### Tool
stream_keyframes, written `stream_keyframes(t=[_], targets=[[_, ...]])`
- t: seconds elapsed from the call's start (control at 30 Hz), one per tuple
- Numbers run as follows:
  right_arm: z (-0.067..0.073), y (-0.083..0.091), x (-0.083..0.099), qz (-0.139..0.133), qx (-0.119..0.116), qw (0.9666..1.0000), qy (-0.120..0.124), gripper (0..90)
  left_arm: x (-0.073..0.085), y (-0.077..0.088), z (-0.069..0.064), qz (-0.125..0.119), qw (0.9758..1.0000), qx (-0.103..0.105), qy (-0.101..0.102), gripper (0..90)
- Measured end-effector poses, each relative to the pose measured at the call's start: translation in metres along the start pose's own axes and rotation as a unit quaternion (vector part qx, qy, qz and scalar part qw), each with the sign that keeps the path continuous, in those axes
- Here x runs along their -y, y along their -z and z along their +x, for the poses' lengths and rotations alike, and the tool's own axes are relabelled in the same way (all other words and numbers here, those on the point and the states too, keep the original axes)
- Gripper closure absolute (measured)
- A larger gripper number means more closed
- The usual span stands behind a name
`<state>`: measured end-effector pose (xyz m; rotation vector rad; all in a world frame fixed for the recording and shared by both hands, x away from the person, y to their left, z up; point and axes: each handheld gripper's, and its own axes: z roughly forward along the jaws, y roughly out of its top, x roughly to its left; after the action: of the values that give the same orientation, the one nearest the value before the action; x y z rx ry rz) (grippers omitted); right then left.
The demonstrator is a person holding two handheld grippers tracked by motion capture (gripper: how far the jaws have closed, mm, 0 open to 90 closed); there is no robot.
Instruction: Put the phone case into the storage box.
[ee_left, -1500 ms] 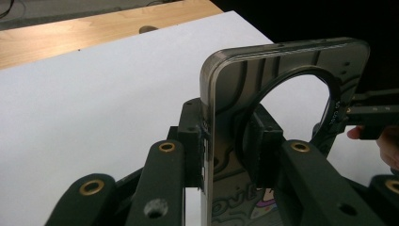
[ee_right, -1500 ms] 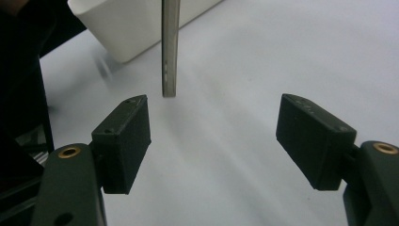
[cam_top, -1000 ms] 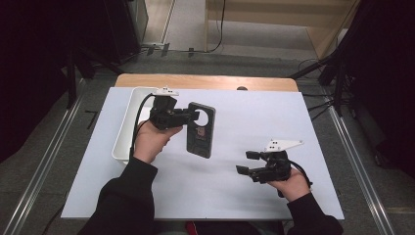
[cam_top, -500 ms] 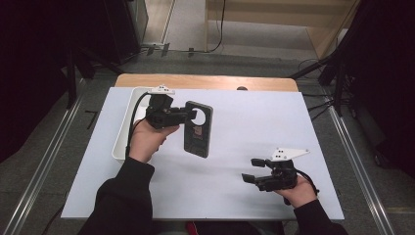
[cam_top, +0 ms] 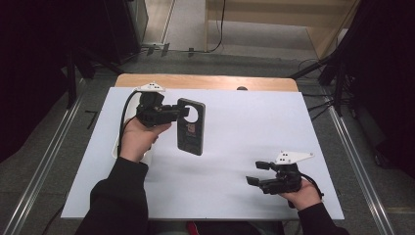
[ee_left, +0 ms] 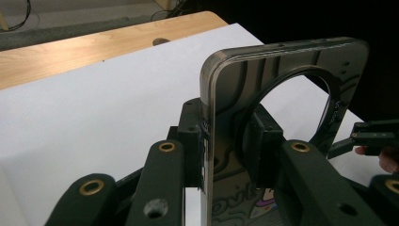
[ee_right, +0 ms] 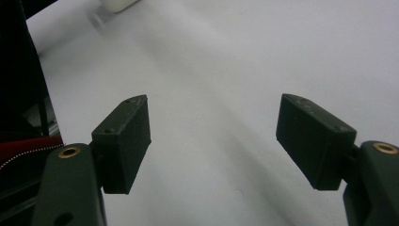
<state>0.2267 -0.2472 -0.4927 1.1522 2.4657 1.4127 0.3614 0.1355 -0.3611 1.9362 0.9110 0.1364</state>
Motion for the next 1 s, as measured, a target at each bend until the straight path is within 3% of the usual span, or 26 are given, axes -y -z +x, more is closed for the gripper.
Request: stream_keyframes(t=[1.0], targets=[[-0.002,0.002,0.005,0.001,0.007,1.0000,-0.002,25.5,-0.008,0.032,0.022,-0.006,0.9996,-0.028,0.007,70.5]])
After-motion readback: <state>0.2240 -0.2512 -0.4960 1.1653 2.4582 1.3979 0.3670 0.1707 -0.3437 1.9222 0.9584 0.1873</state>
